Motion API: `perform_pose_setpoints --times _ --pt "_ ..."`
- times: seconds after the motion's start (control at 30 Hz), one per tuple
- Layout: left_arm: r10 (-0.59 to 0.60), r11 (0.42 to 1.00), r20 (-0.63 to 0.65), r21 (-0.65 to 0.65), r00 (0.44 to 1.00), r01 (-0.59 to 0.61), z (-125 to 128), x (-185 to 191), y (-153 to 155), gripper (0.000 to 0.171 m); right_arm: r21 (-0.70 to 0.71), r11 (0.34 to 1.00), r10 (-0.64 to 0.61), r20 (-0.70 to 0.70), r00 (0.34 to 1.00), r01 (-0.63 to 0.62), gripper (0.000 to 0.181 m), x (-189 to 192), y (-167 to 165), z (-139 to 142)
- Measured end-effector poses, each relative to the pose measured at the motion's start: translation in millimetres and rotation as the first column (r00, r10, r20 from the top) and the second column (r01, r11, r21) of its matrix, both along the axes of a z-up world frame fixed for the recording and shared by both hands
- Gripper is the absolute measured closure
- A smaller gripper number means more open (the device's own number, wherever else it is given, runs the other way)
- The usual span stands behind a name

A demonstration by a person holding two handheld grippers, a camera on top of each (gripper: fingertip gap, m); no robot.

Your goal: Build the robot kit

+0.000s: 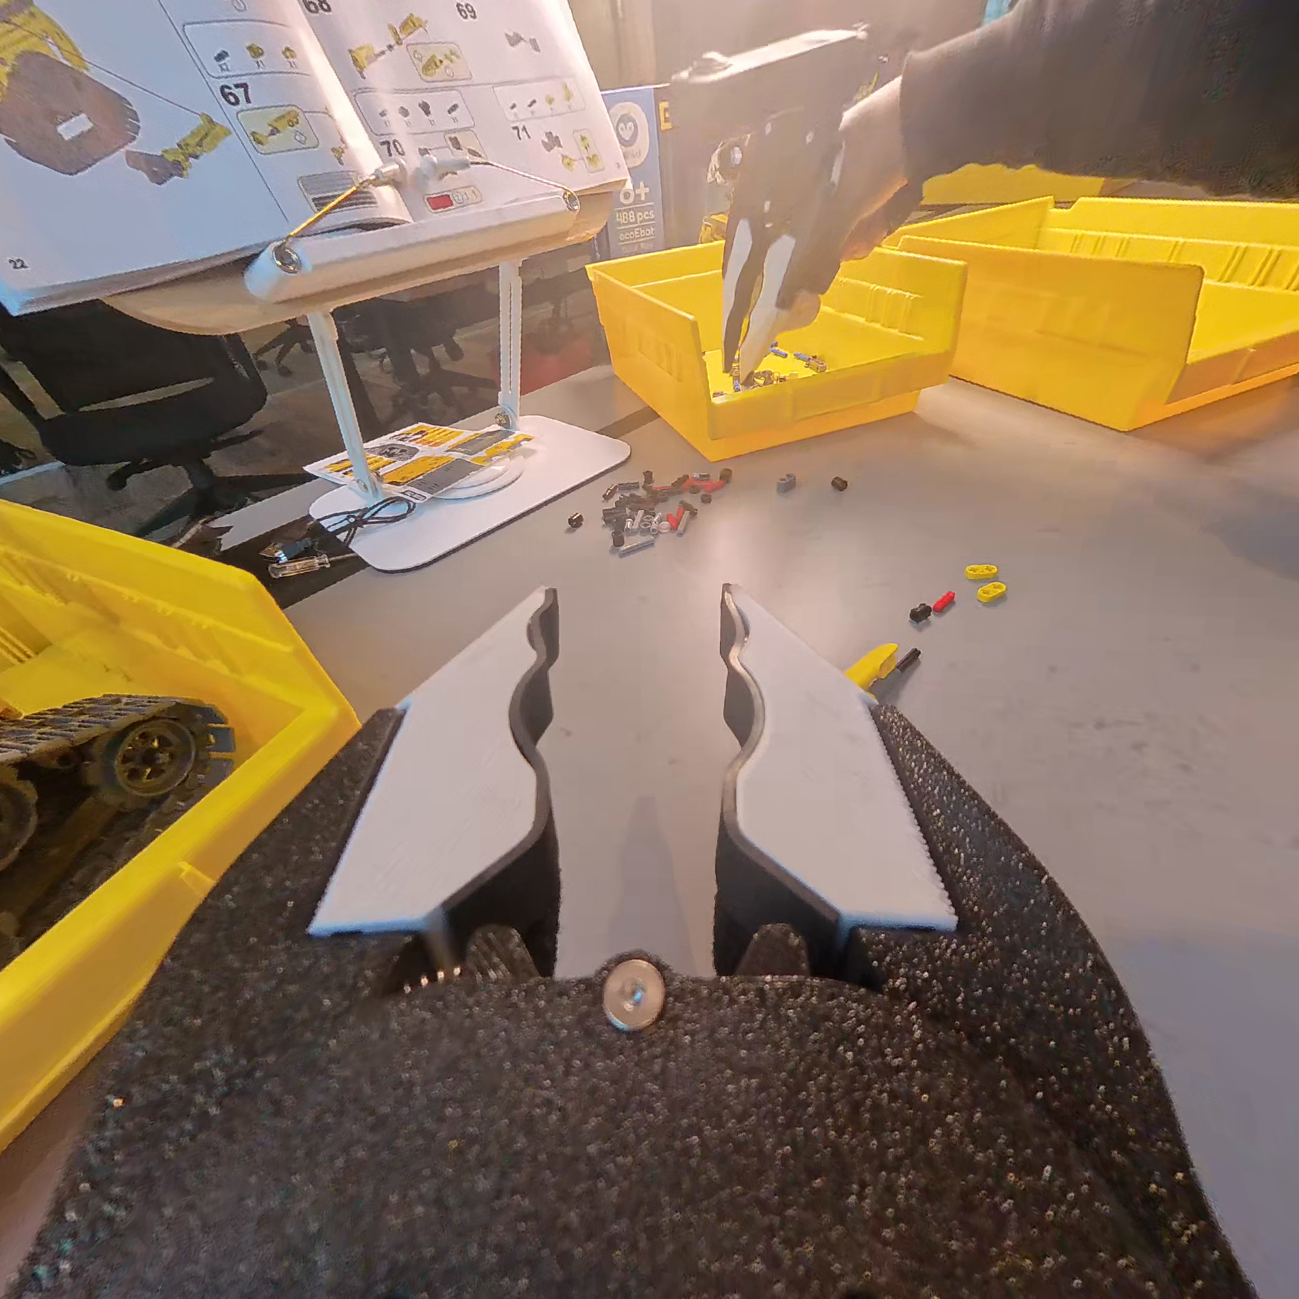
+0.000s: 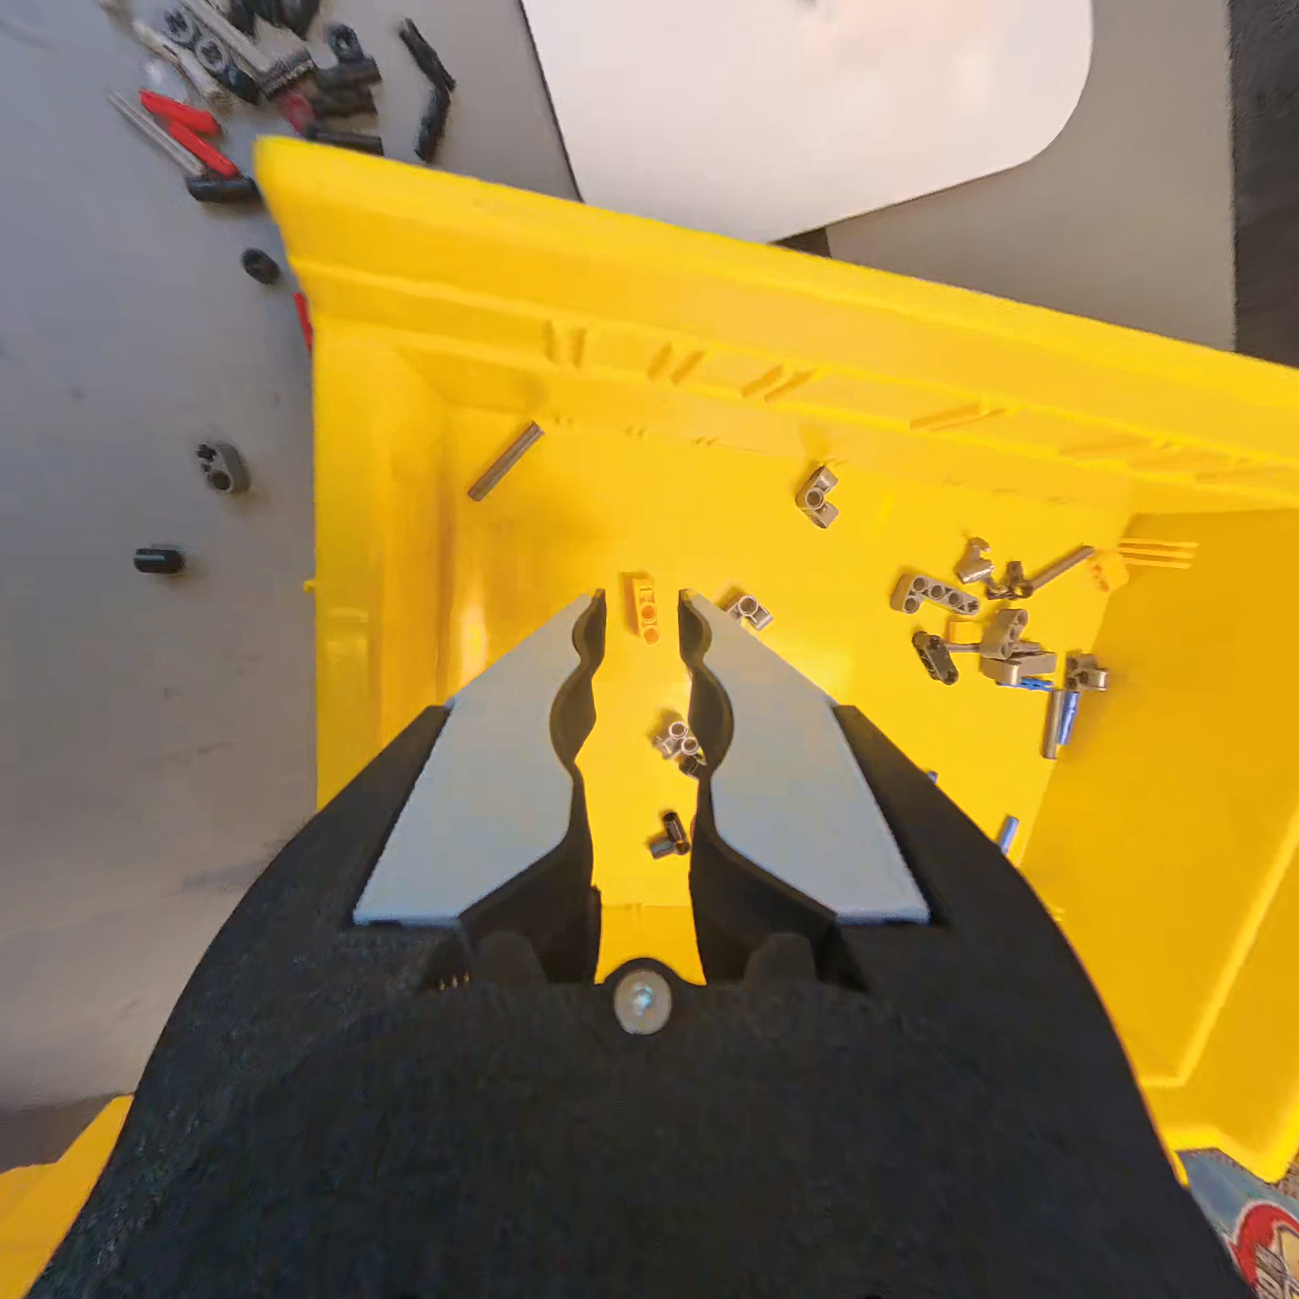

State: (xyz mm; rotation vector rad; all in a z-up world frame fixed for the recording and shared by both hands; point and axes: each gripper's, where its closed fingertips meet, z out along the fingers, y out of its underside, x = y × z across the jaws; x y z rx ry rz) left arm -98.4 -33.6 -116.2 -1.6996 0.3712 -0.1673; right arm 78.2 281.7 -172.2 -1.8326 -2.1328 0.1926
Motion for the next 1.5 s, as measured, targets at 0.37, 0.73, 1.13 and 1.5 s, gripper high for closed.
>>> perform_pose_setpoints --times 0.37,0.73,1.13,1.5 --pt "-0.010 1.000 0.017 -0.004 1.000 0.010 0.0 -0.3 0.2 0.126 -0.071 0.997 -0.022 0.122 0.992 0.031 0.174 16.8 10.0 -31.5" --pt "-0.020 1.000 0.013 -0.005 1.000 0.020 -0.1 3.8 0.1 0.126 -0.010 0.975 0.219 -0.137 0.966 -0.222 0.174 -7.2 -116.7 60.9" --pt "-0.011 1.000 0.003 0.008 1.000 0.011 3.2 4.0 -1.5 0.126 -0.070 0.937 0.346 0.060 0.936 -0.341 0.174 23.0 -219.4 -40.6" --pt "-0.014 1.000 0.003 0.005 1.000 0.014 3.0 4.4 -1.3 0.126 -0.067 0.949 0.313 0.055 0.948 -0.309 0.165 22.3 -215.0 -40.6"
